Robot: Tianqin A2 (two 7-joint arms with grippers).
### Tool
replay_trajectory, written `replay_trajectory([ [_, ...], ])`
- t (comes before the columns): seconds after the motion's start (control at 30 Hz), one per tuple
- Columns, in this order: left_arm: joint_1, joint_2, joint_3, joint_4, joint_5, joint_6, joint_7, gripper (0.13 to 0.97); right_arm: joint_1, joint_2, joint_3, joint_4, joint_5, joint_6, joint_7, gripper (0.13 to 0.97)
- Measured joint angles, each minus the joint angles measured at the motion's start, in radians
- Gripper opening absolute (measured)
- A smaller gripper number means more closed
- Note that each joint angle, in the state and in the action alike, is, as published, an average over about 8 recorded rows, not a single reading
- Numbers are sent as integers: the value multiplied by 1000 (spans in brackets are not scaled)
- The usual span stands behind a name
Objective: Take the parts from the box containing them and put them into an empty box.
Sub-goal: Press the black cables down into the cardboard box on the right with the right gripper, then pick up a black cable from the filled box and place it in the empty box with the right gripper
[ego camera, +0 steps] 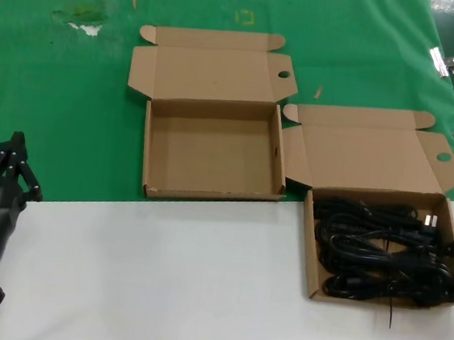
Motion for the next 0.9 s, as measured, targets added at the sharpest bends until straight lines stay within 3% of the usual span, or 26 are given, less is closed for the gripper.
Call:
replay_trajectory([
  [0.13,0,0,0,0,0,0,0,140,3,-2,2,-1,-1,-1,0,288],
  [0.73,0,0,0,0,0,0,0,140,36,17,40,56,9,2,39,170],
  [0.9,0,0,0,0,0,0,0,140,66,16,53,89,4,12,74,170],
])
